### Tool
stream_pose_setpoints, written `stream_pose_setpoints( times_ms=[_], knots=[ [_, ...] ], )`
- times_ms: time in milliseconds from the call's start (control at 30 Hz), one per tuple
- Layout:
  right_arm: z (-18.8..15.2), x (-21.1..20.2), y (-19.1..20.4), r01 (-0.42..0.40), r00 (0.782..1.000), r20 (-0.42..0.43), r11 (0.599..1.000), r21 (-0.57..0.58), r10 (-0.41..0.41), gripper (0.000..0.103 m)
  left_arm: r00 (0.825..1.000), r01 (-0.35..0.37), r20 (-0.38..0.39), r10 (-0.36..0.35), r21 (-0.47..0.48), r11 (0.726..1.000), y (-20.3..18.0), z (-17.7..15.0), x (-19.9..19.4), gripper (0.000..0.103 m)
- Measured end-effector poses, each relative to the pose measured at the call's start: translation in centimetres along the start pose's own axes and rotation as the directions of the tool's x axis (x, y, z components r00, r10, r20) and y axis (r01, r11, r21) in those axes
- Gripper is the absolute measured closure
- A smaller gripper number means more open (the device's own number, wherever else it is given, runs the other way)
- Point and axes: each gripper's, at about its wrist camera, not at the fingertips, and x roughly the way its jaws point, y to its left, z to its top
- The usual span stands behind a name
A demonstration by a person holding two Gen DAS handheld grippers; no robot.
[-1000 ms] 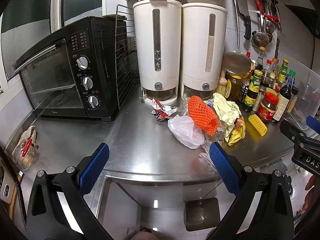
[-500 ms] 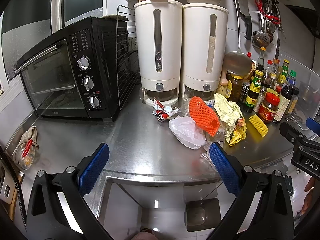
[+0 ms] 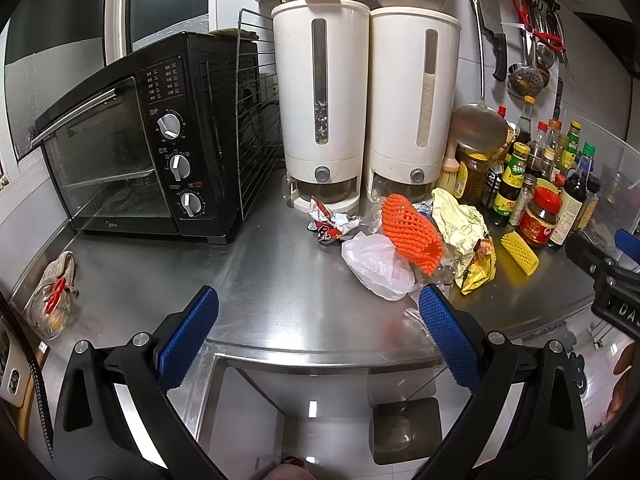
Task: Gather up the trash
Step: 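Grasp the orange foam net with the left tool while the right tool grasps the yellow crumpled paper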
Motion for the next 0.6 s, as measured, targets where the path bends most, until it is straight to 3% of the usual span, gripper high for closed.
stream_pose_setpoints(
  times_ms=[267, 367, 467, 600],
  knots=[
    [1.1, 3.2, -1.3, -0.062, 0.996, -0.058, 0.997, 0.043, 0.065, 0.002, 1.000, 0.000, -0.010, 0.000, -0.002, 1.000, 0.1, 0.7, 2.3, 0.008],
    [2.0, 4.9, -2.1, -0.114, 0.987, -0.108, 0.990, 0.088, 0.123, 0.002, 0.999, 0.015, -0.031, -0.014, 0.007, 1.000, -0.4, 1.9, 3.9, 0.008],
    [3.1, 6.4, -2.3, -0.075, 0.991, -0.108, 0.995, 0.071, 0.083, 0.002, 0.998, 0.022, -0.056, -0.020, 0.039, 0.999, -1.4, 2.8, 5.6, 0.008],
    [4.4, 9.5, -2.5, -0.113, 0.982, -0.145, 0.991, 0.077, 0.123, 0.002, 0.996, 0.026, -0.091, -0.022, 0.049, 0.998, -2.7, 4.2, 8.2, 0.008]
  ],
)
